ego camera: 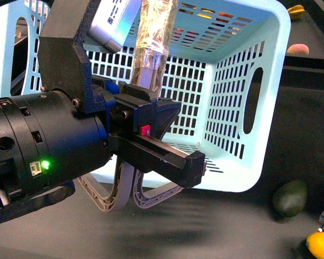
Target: Pick mango with right arm and hold basket with left
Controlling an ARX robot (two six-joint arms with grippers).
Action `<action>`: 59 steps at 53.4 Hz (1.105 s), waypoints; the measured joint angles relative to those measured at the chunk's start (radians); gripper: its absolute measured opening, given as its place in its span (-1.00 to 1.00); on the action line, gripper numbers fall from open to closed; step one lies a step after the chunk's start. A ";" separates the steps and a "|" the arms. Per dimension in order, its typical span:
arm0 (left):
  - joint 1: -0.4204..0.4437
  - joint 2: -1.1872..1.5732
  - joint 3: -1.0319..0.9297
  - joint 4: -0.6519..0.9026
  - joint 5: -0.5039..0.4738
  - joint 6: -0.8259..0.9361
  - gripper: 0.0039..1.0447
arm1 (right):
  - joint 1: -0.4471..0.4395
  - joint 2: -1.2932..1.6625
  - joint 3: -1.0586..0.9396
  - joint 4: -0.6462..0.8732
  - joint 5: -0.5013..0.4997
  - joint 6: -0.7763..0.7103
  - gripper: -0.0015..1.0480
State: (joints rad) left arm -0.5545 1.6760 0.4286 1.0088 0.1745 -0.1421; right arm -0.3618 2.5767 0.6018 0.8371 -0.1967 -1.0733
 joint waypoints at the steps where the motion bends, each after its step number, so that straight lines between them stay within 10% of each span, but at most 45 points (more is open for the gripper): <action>1: 0.000 0.000 0.000 0.000 0.000 0.000 -0.84 | -0.001 0.003 0.003 0.000 0.000 0.000 0.85; 31: 0.000 0.000 0.000 0.000 0.000 0.000 -0.84 | -0.016 0.084 0.097 0.005 0.006 0.058 0.84; 59: 0.000 0.000 0.000 0.000 0.000 0.000 -0.84 | -0.003 0.066 0.067 0.032 -0.037 0.165 0.31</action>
State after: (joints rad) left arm -0.5545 1.6760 0.4286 1.0088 0.1741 -0.1421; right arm -0.3653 2.6431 0.6689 0.8696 -0.2337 -0.9081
